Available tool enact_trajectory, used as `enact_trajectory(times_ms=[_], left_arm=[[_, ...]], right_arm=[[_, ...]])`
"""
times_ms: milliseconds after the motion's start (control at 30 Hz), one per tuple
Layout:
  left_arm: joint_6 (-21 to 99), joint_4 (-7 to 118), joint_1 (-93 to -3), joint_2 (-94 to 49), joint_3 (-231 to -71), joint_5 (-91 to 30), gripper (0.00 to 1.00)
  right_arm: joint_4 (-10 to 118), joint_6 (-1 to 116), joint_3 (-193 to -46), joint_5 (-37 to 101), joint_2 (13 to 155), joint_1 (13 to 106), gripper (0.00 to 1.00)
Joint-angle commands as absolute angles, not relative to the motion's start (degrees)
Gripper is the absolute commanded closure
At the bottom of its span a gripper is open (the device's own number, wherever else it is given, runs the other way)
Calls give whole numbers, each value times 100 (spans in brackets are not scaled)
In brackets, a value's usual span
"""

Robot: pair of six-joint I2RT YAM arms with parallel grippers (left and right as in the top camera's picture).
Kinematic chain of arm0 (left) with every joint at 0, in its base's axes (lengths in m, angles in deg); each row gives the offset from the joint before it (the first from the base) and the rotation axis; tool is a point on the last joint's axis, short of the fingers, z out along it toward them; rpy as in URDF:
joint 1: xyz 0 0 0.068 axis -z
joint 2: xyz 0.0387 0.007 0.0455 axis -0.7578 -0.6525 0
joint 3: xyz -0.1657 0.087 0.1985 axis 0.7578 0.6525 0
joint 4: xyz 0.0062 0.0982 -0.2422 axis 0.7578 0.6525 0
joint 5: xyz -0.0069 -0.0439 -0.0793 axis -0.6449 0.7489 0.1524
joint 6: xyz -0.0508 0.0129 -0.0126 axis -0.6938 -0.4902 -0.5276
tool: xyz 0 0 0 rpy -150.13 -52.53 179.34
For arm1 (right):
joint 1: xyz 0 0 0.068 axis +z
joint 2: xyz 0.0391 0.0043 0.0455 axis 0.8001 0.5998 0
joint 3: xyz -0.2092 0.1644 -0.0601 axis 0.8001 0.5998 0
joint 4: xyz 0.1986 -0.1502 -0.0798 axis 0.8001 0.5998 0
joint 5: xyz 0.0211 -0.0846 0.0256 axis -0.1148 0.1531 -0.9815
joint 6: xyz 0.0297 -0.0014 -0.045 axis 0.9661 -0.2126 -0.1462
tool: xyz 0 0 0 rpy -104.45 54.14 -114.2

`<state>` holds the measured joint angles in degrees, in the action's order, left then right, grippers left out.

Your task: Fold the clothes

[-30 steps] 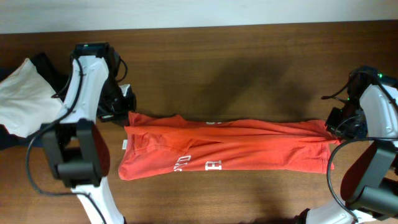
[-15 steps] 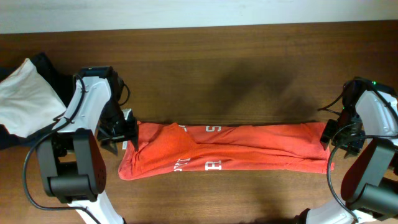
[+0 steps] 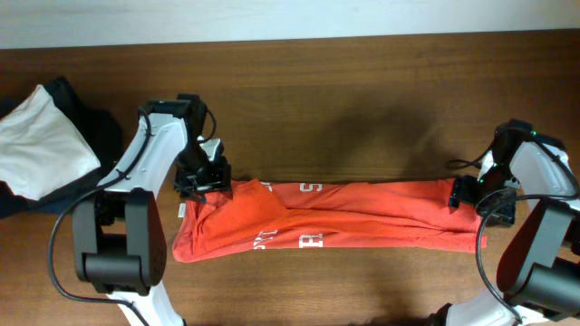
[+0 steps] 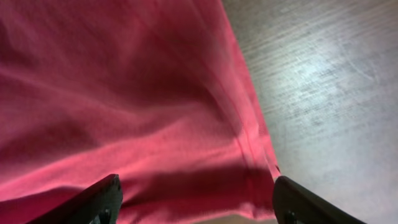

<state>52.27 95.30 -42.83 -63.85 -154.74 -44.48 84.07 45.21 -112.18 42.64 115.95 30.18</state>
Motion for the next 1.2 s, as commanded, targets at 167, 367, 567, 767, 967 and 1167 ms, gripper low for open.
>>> enact_trajectory(times_ms=[167, 367, 567, 767, 967, 1167], left_arm=[[5013, 8660, -4303, -6313, -14224, -4730, 40], [4398, 8527, -4375, -6311, -14143, -5650, 39], [4357, 8450, -4429, -6309, -14287, -5541, 39], [4359, 8691, -4429, -6236, -14709, -5298, 39], [4361, 8791, -4578, -5565, -14890, -5263, 37], [4359, 8872, -4805, -5415, -14888, -5263, 37]], right_arm=[[7083, 3993, -10130, 4238, 11494, 2977, 20], [6774, 3894, -9937, 4540, 11654, 2977, 25], [6680, 3488, -9937, 3973, 11826, 2977, 31], [6674, 3492, -9937, 4096, 11844, 2977, 87], [6912, 4185, -10326, 5073, 11842, 2977, 96], [8982, 4574, -12477, 4358, 11817, 3228, 96]])
